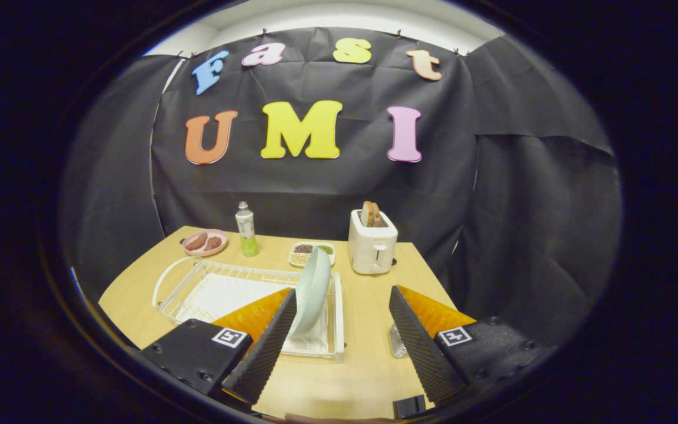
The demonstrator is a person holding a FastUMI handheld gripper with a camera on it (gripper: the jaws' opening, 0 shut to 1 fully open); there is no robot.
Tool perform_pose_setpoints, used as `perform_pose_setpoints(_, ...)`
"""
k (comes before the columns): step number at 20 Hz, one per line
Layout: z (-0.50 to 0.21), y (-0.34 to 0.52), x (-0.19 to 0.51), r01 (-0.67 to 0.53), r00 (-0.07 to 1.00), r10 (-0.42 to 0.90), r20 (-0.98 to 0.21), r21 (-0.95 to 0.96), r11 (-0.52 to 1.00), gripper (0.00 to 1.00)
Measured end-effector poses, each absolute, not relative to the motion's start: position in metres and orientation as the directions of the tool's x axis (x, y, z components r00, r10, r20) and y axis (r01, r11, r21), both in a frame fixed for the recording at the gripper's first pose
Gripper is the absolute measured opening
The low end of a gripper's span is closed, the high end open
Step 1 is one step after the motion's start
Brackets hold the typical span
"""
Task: Take the plate from the dish rack, then take the spoon from the basket and place it into the plate.
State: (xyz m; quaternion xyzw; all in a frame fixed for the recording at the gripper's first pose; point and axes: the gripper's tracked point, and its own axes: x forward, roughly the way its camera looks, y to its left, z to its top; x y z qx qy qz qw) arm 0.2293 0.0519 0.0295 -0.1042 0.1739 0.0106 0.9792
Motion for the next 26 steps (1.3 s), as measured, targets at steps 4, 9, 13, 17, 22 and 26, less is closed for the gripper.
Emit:
perform_pose_setpoints(4,0.012,0.075,0.284,-0.103,0.87,-0.025,-0.493,-0.23,0.968,1.0)
perform_pose_setpoints(9,-0.002,0.084,0.329,-0.064,0.797,-0.119,-0.592,-0.279,0.958,1.0)
perform_pose_setpoints(13,-0.012,0.096,0.342,-0.046,0.71,-0.19,-0.678,-0.313,0.949,0.91)
perform_pose_setpoints(17,-0.006,0.107,0.347,-0.034,0.677,-0.277,-0.682,-0.405,0.914,0.8)
perform_pose_setpoints(22,-0.023,0.106,0.334,-0.024,0.541,-0.379,-0.751,-0.464,0.886,0.63)
perform_pose_setpoints(26,-0.023,0.11,0.335,-0.006,0.538,-0.421,-0.731,-0.503,0.864,0.37)
